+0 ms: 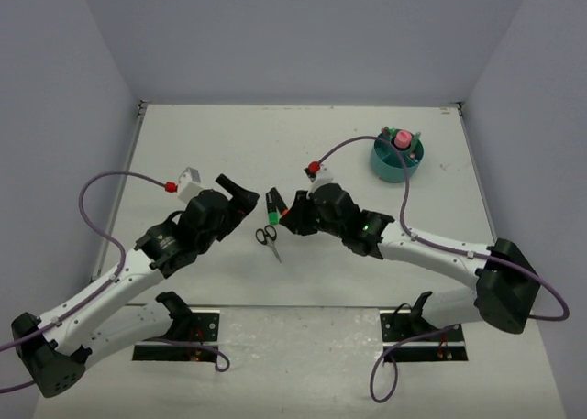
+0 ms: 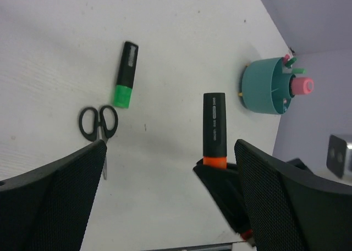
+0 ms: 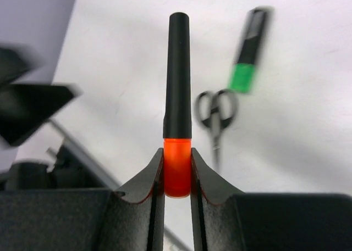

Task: Sort the stationery into containers
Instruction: Place the pen in the storage box.

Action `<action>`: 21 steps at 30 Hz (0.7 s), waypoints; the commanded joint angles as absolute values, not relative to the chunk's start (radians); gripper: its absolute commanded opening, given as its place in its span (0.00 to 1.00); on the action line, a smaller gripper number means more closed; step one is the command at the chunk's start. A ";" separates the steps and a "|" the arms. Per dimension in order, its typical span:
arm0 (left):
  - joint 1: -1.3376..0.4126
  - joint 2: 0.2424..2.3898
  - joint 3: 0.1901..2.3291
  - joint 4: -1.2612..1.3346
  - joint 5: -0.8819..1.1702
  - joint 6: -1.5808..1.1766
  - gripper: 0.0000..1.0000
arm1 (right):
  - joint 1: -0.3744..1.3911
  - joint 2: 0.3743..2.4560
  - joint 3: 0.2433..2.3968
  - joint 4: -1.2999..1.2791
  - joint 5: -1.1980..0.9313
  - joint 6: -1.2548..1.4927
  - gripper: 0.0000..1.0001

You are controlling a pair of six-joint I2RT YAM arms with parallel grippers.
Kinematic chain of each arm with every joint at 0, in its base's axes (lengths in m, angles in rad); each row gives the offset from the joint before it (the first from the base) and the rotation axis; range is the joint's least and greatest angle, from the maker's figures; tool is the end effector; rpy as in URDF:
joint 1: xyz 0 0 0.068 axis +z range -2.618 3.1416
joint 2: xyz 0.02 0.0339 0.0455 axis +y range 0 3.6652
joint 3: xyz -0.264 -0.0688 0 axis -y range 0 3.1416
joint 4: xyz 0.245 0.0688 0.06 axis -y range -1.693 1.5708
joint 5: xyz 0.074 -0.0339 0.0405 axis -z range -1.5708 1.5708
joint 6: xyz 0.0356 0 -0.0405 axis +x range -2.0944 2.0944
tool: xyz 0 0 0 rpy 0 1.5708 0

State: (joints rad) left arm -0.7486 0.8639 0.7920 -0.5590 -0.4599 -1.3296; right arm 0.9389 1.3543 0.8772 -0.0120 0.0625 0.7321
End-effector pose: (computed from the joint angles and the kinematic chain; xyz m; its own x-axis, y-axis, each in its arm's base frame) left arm 0.1446 -0.1128 0.2940 -0.4405 -0.7785 -0.4471 -0.3367 0.6049 -0.7216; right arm 0.1821 0.2449 0.2607 -0.7230 0.1418 -0.6762 -0.3893 0.7250 0.5682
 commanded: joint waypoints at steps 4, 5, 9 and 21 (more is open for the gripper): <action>-0.752 0.824 1.047 -0.743 -0.541 -0.785 1.00 | 0.537 1.357 1.156 -0.598 0.001 0.476 0.00; -0.752 0.816 1.052 -0.772 -0.508 -0.738 1.00 | 0.520 1.368 1.202 -0.653 0.038 0.454 0.00; -0.752 0.770 1.042 -0.881 -0.479 -0.629 1.00 | 0.341 1.464 1.379 -0.786 0.061 0.395 0.00; -0.752 0.682 0.828 -0.685 -0.462 -0.533 1.00 | 0.168 1.880 1.823 -1.049 0.045 0.265 0.00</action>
State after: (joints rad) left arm -0.7486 0.6560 0.8494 -0.7699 -0.5098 -0.6205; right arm 0.1708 1.8500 1.7412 -0.9256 0.0399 0.3348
